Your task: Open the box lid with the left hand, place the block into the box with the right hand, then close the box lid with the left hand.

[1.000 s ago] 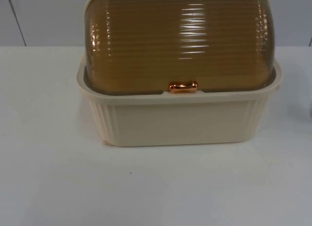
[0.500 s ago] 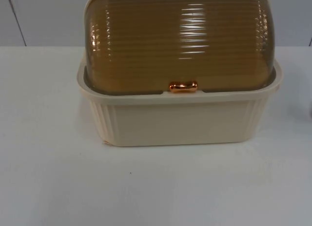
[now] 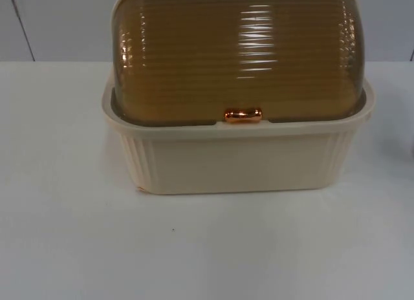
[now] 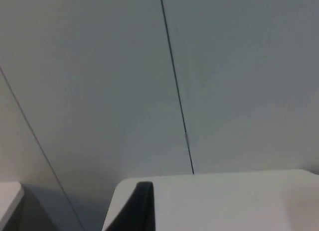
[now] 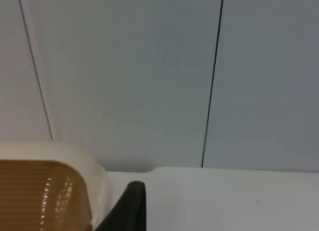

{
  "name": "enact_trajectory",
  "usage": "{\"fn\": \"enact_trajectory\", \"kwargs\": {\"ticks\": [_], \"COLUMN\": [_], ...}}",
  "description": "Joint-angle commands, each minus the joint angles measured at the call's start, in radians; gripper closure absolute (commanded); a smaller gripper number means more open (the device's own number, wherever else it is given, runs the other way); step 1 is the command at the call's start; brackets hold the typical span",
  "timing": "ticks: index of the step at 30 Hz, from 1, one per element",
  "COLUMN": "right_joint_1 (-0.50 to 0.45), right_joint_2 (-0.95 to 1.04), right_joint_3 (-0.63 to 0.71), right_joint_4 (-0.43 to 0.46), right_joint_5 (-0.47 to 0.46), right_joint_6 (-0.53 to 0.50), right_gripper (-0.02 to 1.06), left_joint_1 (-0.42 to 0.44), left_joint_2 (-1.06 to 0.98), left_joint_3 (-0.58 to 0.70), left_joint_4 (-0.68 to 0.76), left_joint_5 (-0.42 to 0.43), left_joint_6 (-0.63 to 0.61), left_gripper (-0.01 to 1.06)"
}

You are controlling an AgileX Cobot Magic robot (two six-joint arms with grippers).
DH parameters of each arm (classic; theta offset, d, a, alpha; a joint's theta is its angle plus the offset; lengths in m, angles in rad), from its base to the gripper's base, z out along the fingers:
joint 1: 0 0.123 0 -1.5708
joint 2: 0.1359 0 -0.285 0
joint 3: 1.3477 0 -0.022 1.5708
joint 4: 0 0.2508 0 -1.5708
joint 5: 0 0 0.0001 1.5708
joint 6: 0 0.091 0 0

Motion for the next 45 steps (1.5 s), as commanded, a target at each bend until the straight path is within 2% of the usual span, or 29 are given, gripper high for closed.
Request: {"fn": "enact_trajectory", "kwargs": {"ticks": [1, 6, 11, 14, 20, 22, 24, 27, 28, 33, 34, 36, 39, 40, 45], "right_joint_1": [0.004, 0.004, 0.004, 0.004, 0.004, 0.004, 0.004, 0.004, 0.004, 0.004, 0.004, 0.004, 0.004, 0.004, 0.004], "right_joint_2": [0.084, 0.235, 0.386, 0.477, 0.56, 0.564, 0.566, 0.566, 0.566, 0.566, 0.566, 0.566, 0.566, 0.566, 0.566], "right_joint_3": [-0.038, -0.047, -0.047, -0.047, -0.047, -0.047, -0.047, -0.047, -0.047, -0.047, -0.047, -0.047, -0.047, -0.047, -0.047], "right_joint_4": [-0.032, -0.126, -0.124, -0.121, -0.09, -0.085, -0.085, -0.098, -0.098, -0.098, -0.098, -0.098, -0.098, -0.098, -0.098], "right_joint_5": [-0.009, -0.027, -0.06, -0.096, -0.101, -0.101, -0.114, -0.124, -0.124, -0.13, -0.13, -0.134, -0.134, -0.134, -0.138], "right_joint_6": [-0.013, -0.013, -0.011, 0.015, 0.043, 0.043, 0.043, 0.043, 0.043, 0.036, 0.036, 0.036, 0.036, 0.036, 0.036], "right_gripper": [0.05, 0.05, 0.05, 0.05, 0.05, 0.05, 0.05, 0.05, 0.05, 0.05, 0.05, 0.05, 0.05, 0.05, 0.05], "left_joint_1": [-0.003, -0.003, -0.003, -0.003, -0.005, -0.007, -0.036, -0.138, -0.138, -0.403, -0.403, -0.517, -0.655, -0.655, -0.78], "left_joint_2": [0.094, 0.24, 0.366, 0.444, 0.554, 0.573, 0.611, 0.66, 0.66, 0.689, 0.689, 0.7, 0.732, 0.732, 0.851], "left_joint_3": [-0.054, -0.085, -0.085, -0.085, -0.085, -0.085, -0.085, -0.085, -0.085, -0.088, -0.088, -0.088, -0.088, -0.088, -0.088], "left_joint_4": [0.006, 0.011, 0.012, 0.019, 0.005, -0.014, -0.053, -0.067, -0.067, -0.057, -0.057, -0.041, 0.065, 0.065, 0.254], "left_joint_5": [-0.013, -0.009, 0.039, 0.041, 0.043, 0.055, 0.098, 0.15, 0.15, 0.131, 0.131, 0.127, 0.066, 0.066, -0.068], "left_joint_6": [-0.012, -0.012, -0.012, -0.008, 0.001, 0.036, 0.144, 0.277, 0.277, 0.376, 0.376, 0.448, 0.526, 0.526, 0.514], "left_gripper": [0.0, 0.0, 0.0, 0.0, 0.0, 0.0, 0.0, 0.0, 0.0, 0.0, 0.0, 0.0, 0.0, 0.0, 0.0]}}
